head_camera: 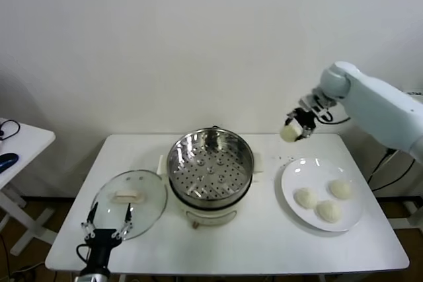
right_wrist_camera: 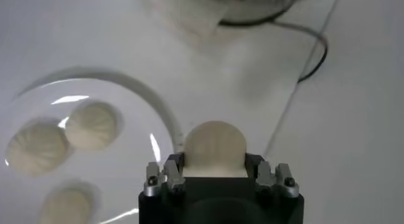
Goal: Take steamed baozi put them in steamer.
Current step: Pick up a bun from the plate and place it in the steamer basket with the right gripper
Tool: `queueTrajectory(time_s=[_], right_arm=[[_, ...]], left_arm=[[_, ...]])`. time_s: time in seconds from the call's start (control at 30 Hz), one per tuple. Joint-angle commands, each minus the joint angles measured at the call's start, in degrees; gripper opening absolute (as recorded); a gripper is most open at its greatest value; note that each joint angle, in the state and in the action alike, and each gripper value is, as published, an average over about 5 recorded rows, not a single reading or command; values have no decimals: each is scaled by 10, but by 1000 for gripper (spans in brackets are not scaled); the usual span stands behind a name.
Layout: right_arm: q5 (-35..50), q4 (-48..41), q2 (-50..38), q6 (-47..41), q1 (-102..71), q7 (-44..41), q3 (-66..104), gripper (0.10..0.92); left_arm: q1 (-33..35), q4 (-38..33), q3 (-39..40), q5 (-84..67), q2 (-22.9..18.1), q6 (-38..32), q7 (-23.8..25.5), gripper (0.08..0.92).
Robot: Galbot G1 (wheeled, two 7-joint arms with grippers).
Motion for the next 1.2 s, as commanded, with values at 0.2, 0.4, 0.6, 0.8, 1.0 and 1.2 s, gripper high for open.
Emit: queueTrajectory(time_s=[0.2, 0.4, 0.6, 0.8, 1.0, 1.2], right_arm=[[-112, 129, 133, 66, 52, 1, -44, 628], [-162, 93, 209, 90, -7, 7, -37, 628], [-207, 61, 245, 108, -48, 13, -36, 625], [-235, 32, 259, 111, -78, 16, -35, 619], [-250, 0, 264, 113, -95, 18, -30, 622], [-258, -11, 266, 119, -101, 18, -27, 622]], left_arm=[[5, -4, 1, 6, 4, 1, 2, 823], [9, -10, 2, 9, 1, 3, 2, 823], [13, -20, 1, 10, -1, 6, 4, 823], [15, -23, -1, 8, -1, 6, 5, 823], [16, -22, -1, 6, 0, 5, 7, 823], [14, -18, -2, 5, 2, 3, 8, 823]])
